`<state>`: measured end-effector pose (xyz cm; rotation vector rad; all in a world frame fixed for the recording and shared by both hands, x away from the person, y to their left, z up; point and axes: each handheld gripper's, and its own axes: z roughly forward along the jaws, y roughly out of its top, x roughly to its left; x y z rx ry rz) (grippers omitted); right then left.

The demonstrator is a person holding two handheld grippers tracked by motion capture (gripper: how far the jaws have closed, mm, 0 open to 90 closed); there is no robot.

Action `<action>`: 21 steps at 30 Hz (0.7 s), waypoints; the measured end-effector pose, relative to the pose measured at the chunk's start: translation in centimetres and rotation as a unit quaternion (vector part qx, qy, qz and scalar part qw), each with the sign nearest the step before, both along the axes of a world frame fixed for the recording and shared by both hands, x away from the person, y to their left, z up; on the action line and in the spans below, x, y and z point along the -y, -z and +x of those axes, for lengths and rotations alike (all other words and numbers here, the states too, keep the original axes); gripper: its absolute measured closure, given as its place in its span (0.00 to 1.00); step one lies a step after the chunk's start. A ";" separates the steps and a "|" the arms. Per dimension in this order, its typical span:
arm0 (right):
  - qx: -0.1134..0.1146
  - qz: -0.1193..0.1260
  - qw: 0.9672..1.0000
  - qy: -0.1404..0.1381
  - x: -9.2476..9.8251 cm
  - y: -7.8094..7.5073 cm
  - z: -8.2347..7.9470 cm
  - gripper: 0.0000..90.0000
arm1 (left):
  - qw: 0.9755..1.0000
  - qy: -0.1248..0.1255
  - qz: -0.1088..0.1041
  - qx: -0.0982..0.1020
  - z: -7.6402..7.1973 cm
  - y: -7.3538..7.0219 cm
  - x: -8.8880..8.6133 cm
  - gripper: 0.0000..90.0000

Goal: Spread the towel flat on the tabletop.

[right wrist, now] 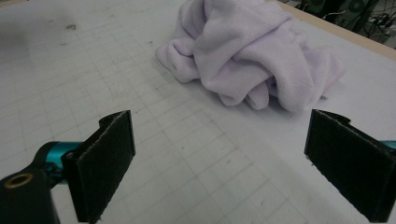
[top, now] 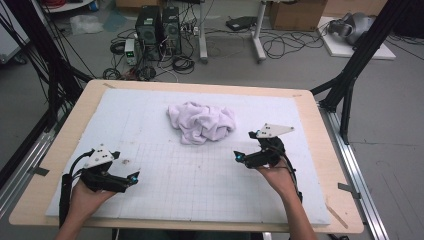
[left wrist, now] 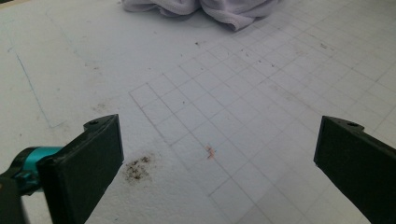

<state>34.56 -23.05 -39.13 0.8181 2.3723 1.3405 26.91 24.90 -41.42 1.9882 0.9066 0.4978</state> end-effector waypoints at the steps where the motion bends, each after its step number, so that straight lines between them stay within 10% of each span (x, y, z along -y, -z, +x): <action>1: 0.001 -0.003 1.000 -0.004 -0.5 -0.2 0.5 0.09 | 1.000 0.000 0.000 0.000 0.0 0.0 0.0 0.02; 21: -0.009 -0.035 0.998 -0.054 -6.5 -1.2 5.7 0.33 | 1.000 -0.005 -0.003 -0.003 0.3 0.1 -0.2 0.02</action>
